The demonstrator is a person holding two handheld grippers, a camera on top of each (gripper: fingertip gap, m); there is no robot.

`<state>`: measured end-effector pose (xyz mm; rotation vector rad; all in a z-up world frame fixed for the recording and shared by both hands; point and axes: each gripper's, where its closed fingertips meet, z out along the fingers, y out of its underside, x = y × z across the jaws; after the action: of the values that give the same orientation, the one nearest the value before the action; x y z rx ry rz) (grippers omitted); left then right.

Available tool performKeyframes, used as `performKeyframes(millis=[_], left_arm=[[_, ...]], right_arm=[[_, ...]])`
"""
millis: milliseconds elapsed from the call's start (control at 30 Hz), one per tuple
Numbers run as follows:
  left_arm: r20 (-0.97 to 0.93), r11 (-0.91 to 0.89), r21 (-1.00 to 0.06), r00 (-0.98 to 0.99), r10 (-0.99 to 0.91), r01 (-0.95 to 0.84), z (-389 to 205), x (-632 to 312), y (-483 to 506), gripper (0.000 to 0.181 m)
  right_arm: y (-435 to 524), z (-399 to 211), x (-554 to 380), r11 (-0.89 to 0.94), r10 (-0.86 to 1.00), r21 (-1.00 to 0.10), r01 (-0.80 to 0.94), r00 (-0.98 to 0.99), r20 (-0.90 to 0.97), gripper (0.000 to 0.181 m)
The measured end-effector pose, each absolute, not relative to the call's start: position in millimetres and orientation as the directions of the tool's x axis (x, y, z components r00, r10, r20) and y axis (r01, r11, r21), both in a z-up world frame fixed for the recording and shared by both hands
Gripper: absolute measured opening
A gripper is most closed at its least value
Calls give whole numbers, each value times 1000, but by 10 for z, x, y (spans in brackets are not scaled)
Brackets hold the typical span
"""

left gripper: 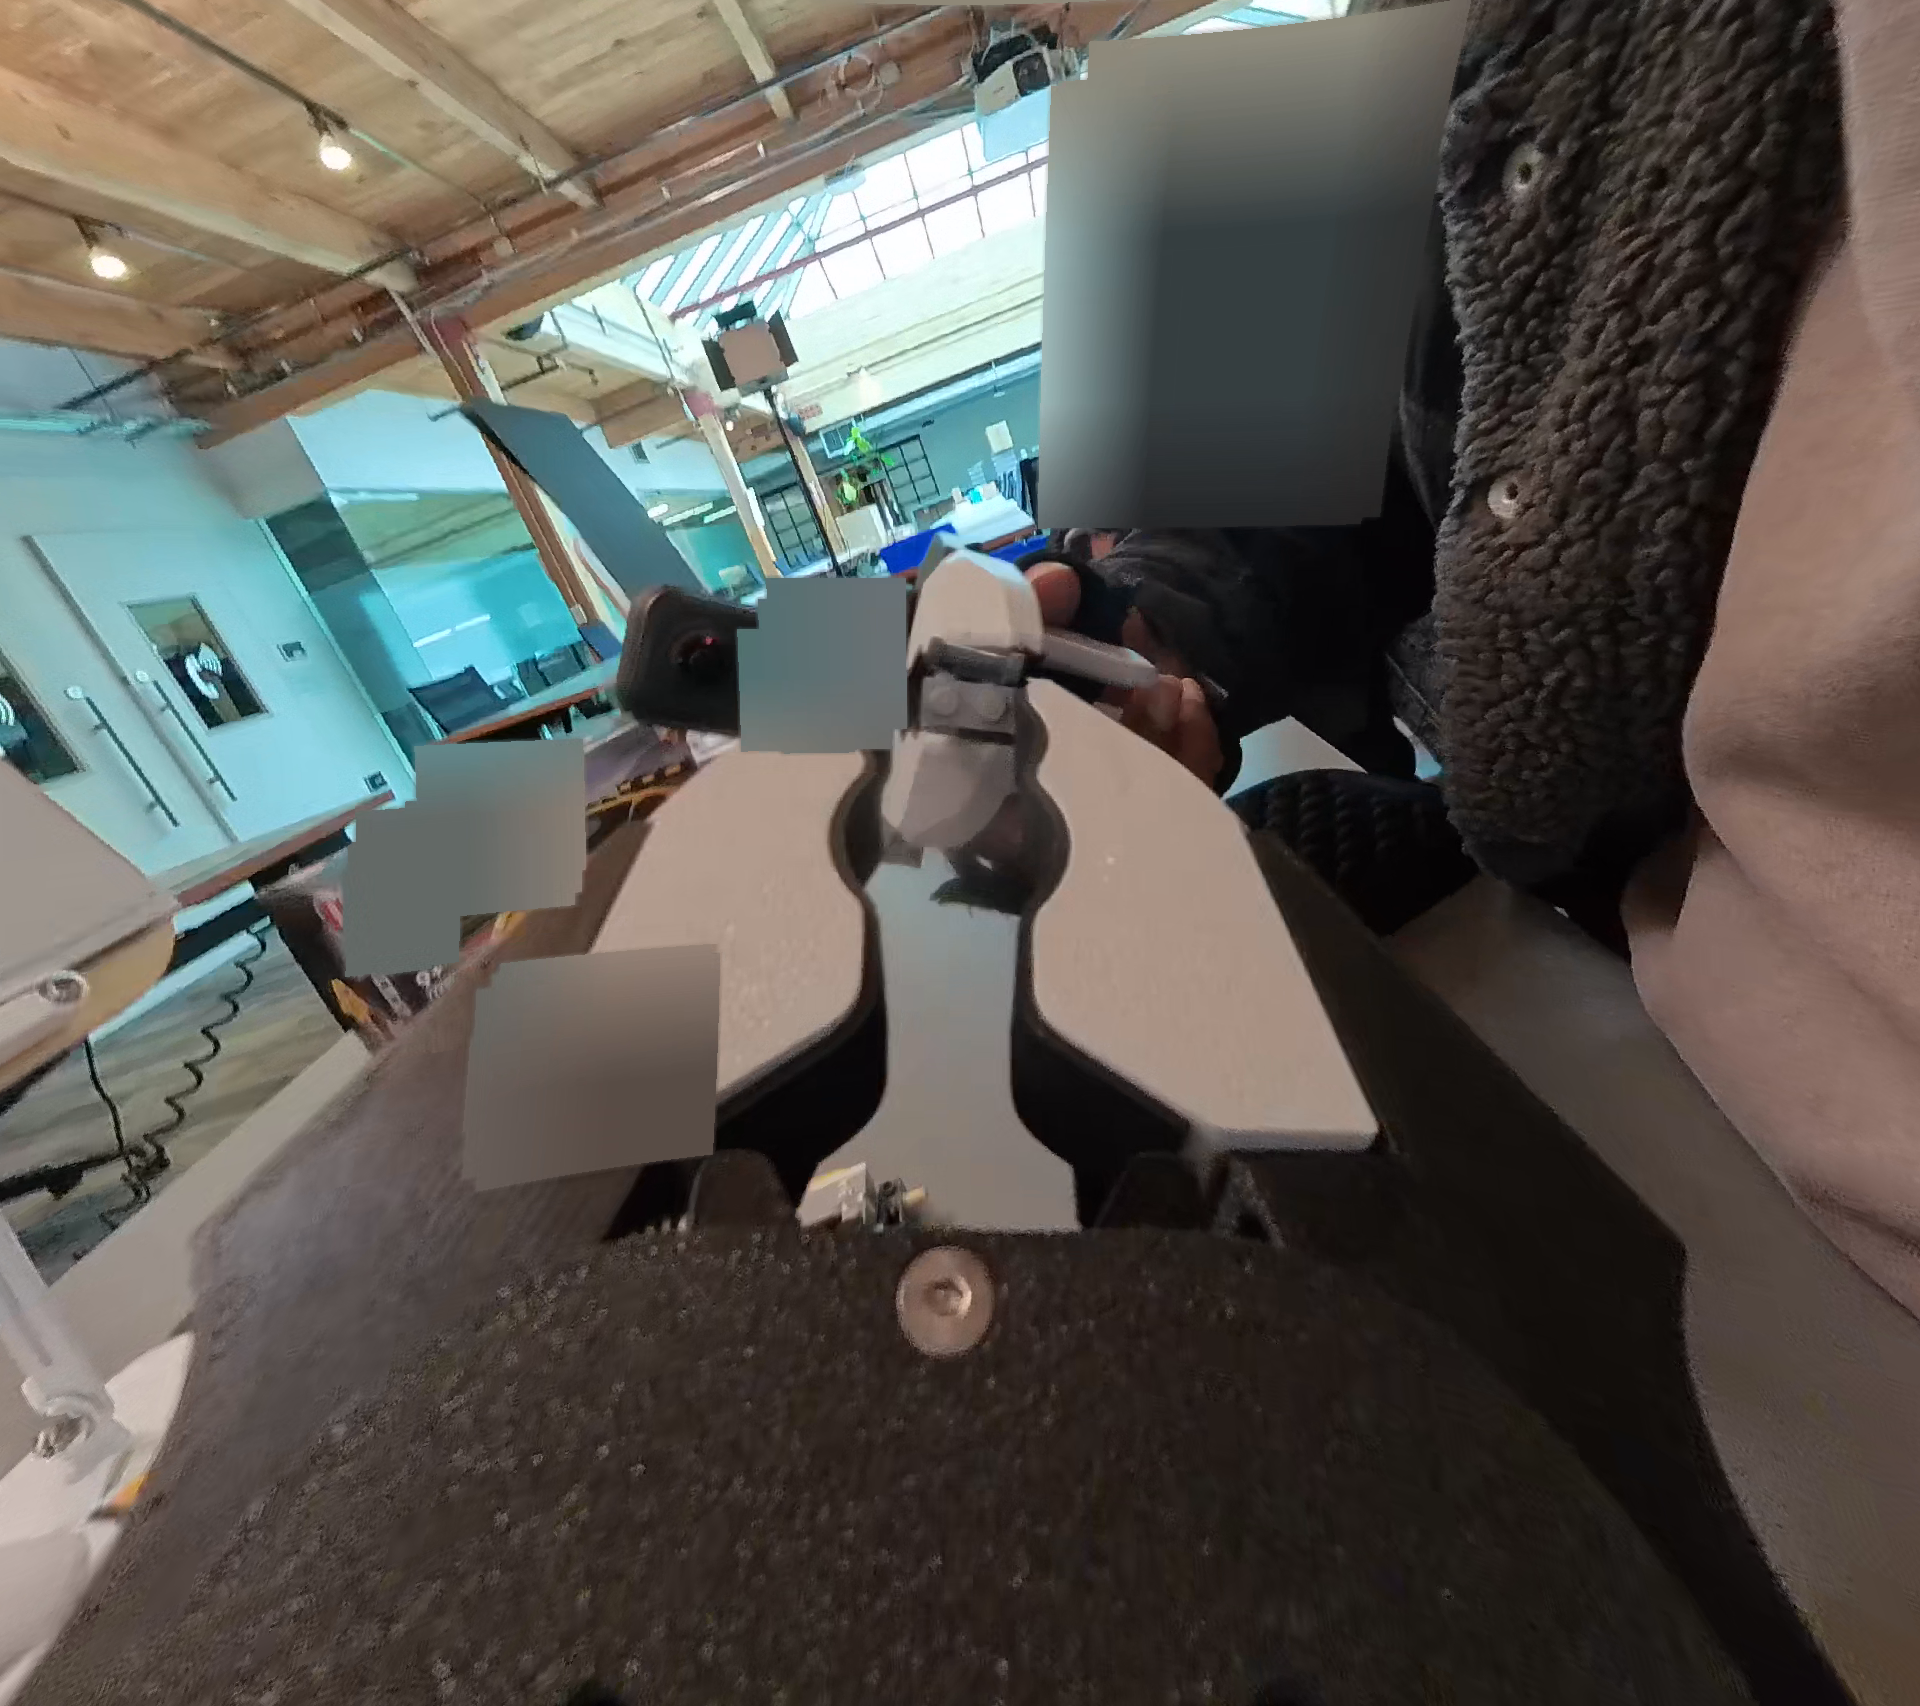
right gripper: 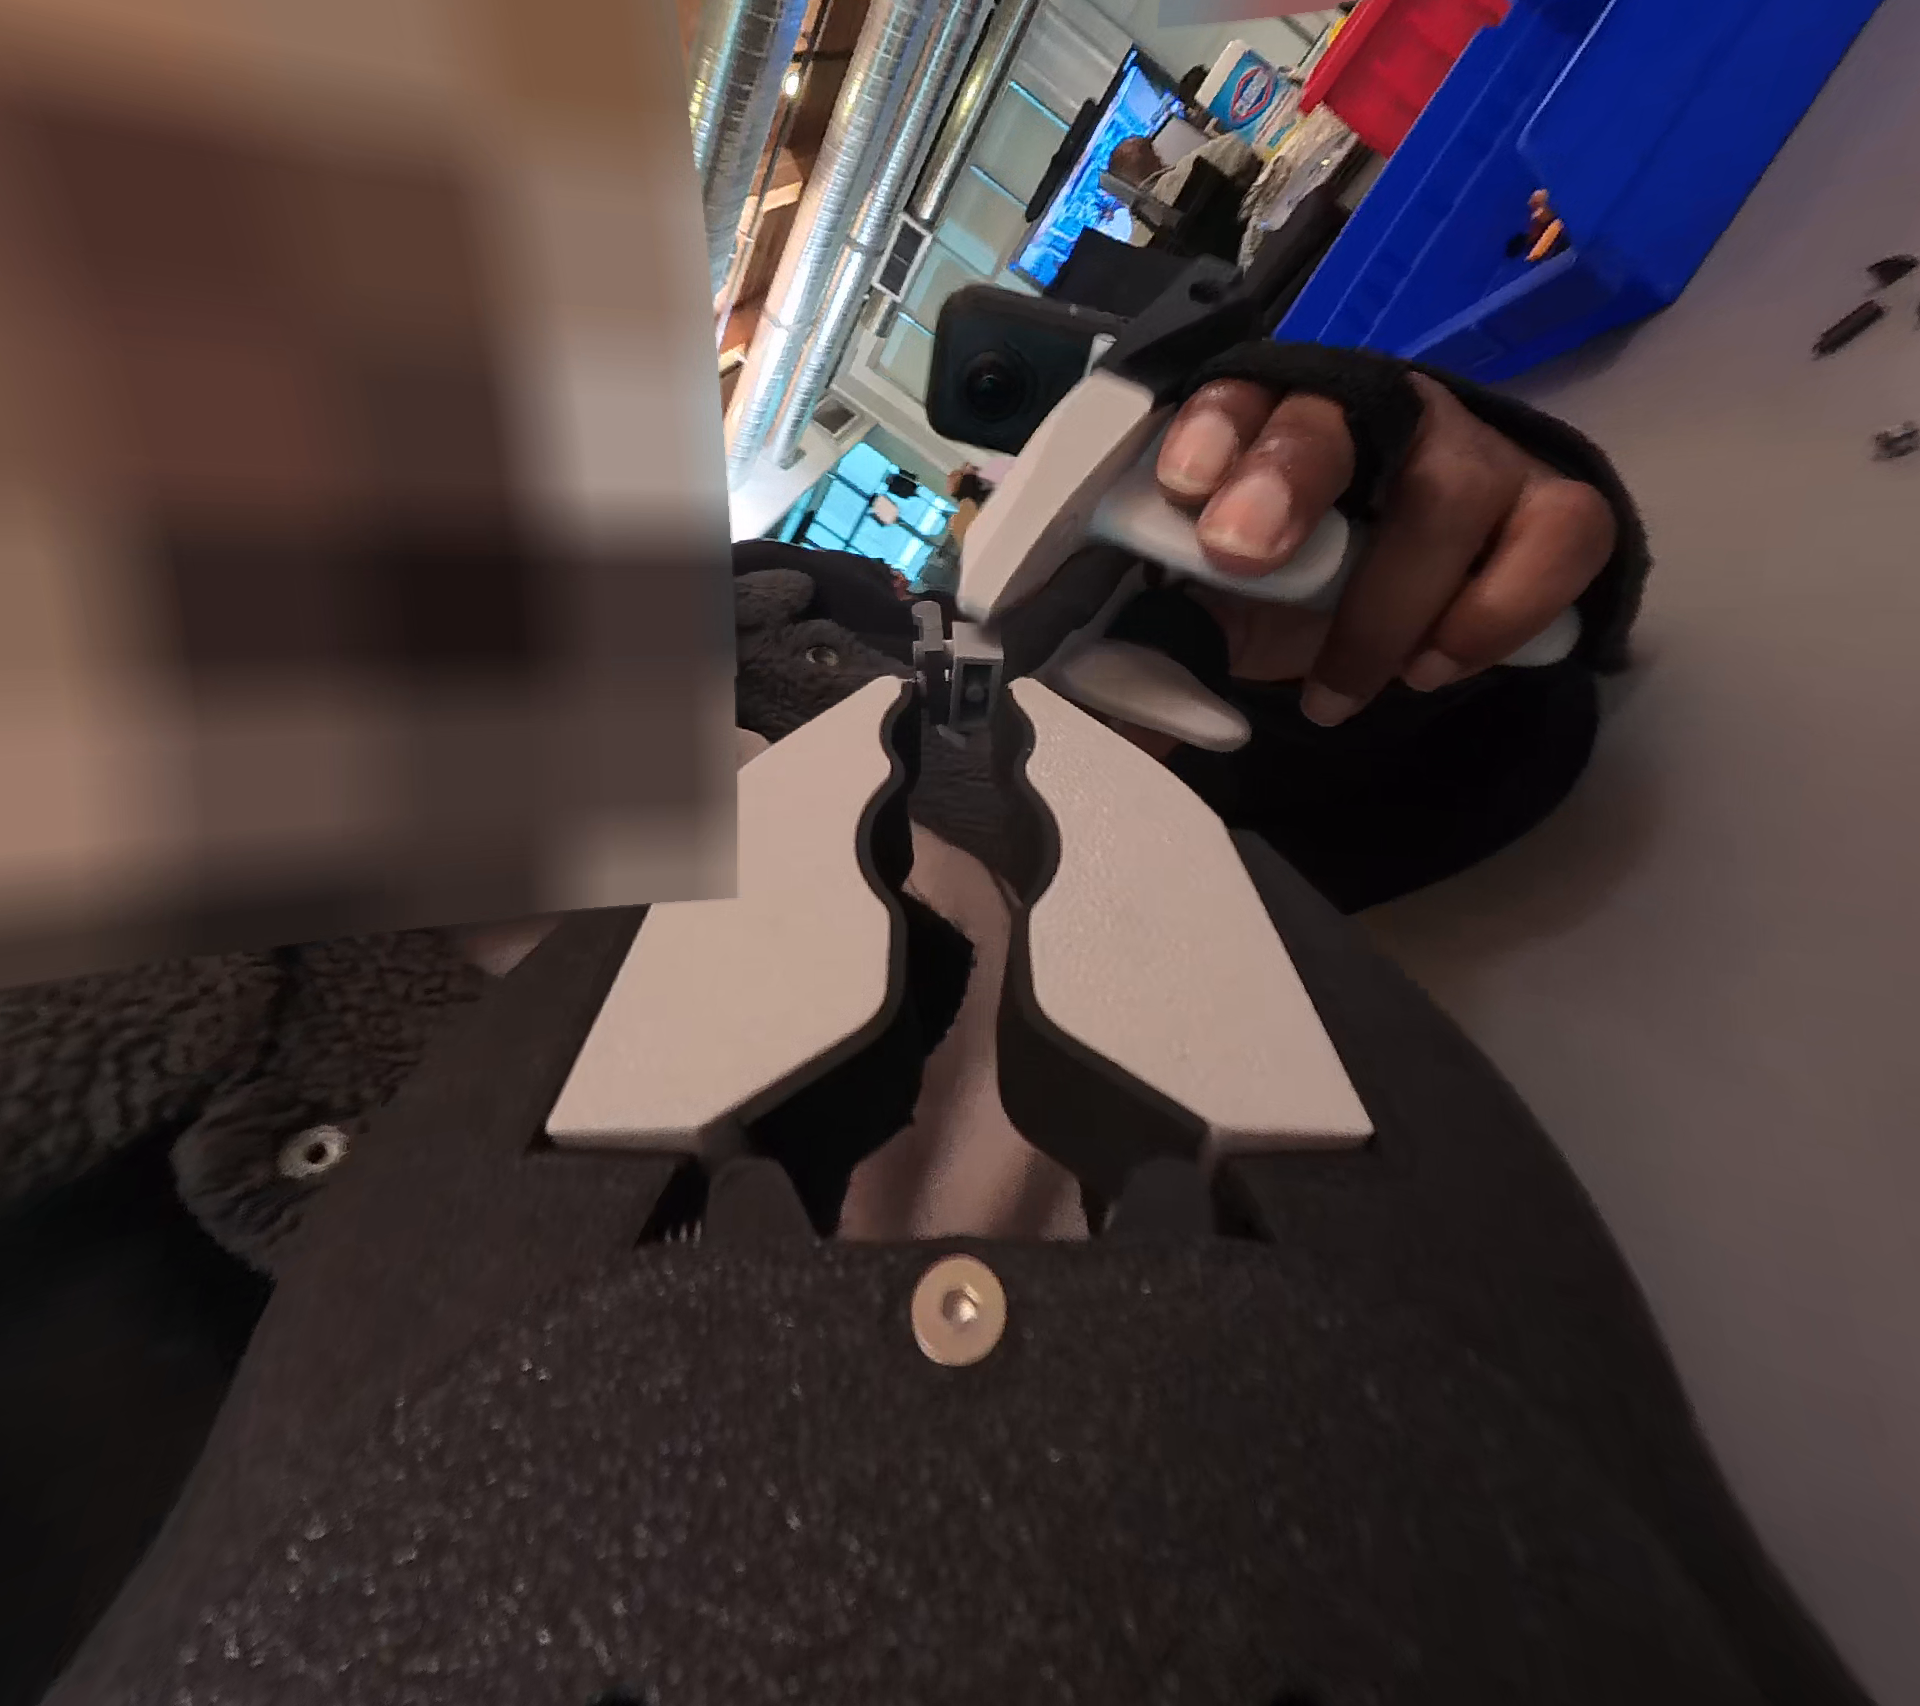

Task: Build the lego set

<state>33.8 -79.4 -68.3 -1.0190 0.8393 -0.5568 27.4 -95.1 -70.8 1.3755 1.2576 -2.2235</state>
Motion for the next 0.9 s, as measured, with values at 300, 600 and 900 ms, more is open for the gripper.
performKeyframes(millis=[300, 600, 900], left_arm=[[-47, 87, -994, 468, -883, 65, -1038, 311, -650, 35], [148, -56, -975, 446, -883, 213, -918, 193, -600, 17], [-100, 125, -992, 543, -834, 9, -983, 248, -597, 14]], right_arm=[[-706, -749, 235, -378, 648, -862, 337, -569, -507, 13], [-508, -1125, 122, 173, 907, -961, 216, -415, 71, 14], [-638, -1142, 73, 354, 867, -924, 145, -421, 266, 14]])
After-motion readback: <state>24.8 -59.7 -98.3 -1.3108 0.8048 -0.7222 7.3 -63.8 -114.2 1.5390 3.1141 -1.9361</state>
